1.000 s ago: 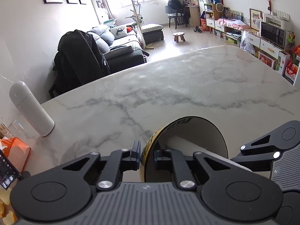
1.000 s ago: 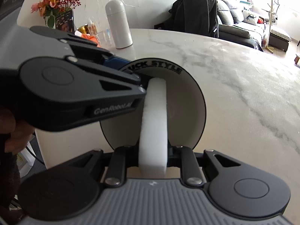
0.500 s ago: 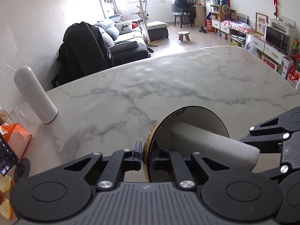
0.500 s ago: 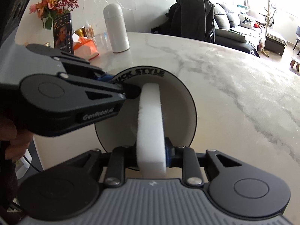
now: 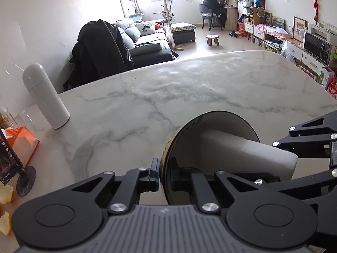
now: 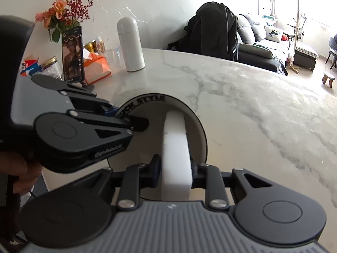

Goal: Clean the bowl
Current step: 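Rub the white sponge around the bowl's inner wall with the right gripper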

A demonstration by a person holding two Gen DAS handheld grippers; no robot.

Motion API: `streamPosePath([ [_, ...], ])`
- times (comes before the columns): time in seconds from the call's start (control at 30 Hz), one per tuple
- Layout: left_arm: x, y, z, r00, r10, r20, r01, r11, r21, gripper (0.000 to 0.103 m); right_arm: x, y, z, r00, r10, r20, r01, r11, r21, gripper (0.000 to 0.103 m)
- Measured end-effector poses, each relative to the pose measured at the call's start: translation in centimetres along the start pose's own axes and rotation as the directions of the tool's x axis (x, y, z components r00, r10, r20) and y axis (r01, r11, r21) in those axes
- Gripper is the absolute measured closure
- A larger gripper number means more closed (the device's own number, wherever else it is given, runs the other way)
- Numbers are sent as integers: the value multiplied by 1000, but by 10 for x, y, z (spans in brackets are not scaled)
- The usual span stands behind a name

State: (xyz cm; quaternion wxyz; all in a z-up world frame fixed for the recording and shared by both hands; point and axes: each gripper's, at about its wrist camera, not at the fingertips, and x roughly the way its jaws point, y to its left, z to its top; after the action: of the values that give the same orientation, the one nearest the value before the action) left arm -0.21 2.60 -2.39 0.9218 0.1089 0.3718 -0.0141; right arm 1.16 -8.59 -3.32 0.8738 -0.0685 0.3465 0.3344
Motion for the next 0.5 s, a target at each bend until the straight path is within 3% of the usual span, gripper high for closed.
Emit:
streamPosePath([
  [0.5,-2,11,-12,1000,-18,-5,17,999,-40,94,-2,1,1,999,-21,27,19,999,45,82],
])
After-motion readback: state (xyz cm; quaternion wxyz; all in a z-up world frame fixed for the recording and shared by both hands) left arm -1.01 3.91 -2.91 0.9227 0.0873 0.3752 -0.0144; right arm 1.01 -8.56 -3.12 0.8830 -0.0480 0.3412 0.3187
